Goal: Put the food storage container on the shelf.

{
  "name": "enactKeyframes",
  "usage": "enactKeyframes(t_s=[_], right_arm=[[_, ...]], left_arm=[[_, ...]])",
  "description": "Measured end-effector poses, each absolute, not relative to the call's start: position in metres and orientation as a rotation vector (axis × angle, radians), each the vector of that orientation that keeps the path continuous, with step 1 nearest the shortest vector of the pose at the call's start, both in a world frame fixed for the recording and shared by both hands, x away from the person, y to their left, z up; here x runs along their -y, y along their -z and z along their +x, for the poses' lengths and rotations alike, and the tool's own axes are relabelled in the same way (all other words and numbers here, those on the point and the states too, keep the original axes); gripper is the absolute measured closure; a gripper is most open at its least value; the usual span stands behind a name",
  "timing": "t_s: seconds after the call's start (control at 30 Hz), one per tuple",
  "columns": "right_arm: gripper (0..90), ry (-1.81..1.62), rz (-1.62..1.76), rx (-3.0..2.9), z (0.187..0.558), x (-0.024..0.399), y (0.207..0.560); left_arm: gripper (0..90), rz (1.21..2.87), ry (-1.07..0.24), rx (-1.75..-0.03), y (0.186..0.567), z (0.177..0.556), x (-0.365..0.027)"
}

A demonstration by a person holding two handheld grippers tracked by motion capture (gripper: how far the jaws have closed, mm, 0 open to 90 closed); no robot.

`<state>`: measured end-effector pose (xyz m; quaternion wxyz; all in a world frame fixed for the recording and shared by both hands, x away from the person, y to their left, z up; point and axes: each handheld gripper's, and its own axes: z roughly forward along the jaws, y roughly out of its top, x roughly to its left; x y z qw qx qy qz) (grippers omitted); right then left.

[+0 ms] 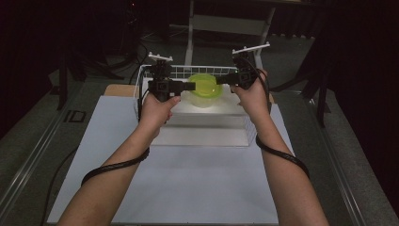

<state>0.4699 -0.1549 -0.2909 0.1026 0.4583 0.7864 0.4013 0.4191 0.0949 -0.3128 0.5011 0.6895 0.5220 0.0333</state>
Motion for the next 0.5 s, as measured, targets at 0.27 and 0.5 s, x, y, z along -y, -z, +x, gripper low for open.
enactKeyframes(t_s=[0.27, 0.5], right_arm=[[57.6, -1.211, 1.328, -2.273, 0.468, 0.155, 0.287], [51.6, -1.317, 1.239, -2.236, 0.446, 0.16, 0.27]], left_arm=[[51.5, 1.655, -0.123, -1.284, 0.315, 0.419, -0.098], [34.7, 1.658, -0.279, -1.205, 0.305, 0.404, -0.098]])
